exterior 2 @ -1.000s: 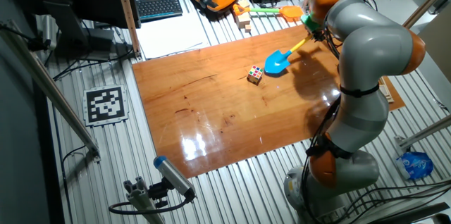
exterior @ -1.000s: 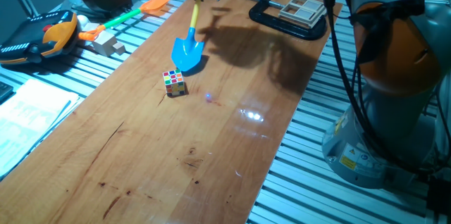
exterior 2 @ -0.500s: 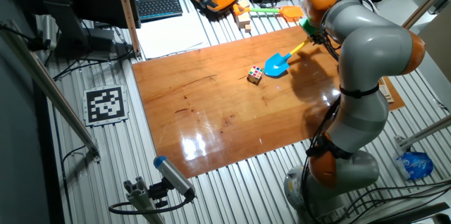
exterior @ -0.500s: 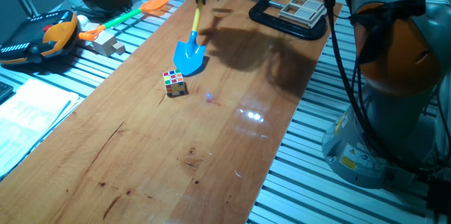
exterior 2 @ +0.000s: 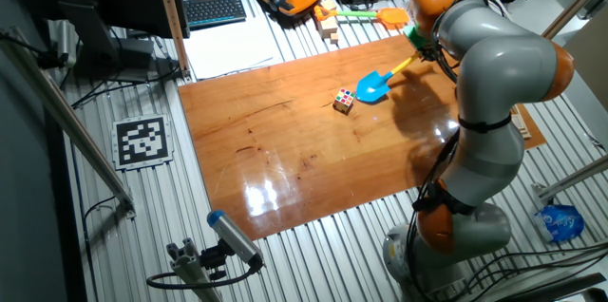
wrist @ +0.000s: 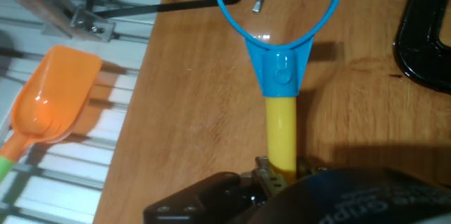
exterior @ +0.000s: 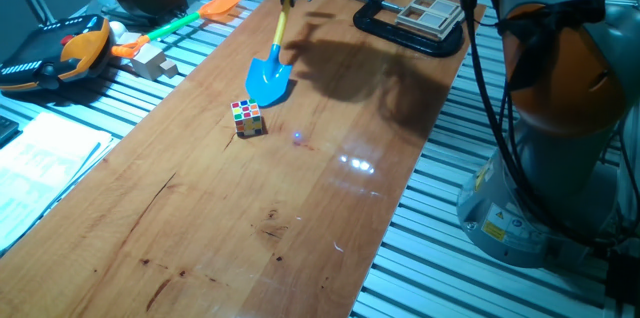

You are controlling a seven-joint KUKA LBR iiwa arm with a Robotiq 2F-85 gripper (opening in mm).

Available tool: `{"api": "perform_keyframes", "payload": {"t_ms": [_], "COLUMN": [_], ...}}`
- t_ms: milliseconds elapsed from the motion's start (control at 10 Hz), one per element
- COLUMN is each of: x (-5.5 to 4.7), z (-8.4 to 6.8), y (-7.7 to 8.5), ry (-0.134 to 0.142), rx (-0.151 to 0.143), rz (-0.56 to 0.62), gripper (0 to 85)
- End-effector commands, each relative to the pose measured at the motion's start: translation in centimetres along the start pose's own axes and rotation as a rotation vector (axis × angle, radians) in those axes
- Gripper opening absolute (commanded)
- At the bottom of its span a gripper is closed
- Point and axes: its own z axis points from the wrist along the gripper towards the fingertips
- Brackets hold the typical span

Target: Use a shovel to scoop up an object

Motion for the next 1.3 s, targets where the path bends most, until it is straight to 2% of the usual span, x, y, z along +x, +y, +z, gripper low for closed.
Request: {"api": "perform_keyframes", "payload": {"t_ms": [0,300,500,1000,1200], "x": [0.0,0.0,0.1,0.8,1.1], "z": [0.0,-0.3,-0.2,-0.4,-0.7], "y": [-0.1,-0.7,-0.8,-1.4,-1.5], "ry": [0.001,-0.006,0.004,-0.015,-0.041], "rx": [0.014,0.034,0.053,0.051,0.044], "rz": [0.004,0.008,0.006,0.036,0.036], "gripper": [0.0,0.0,0.0,0.0,0.0]}}
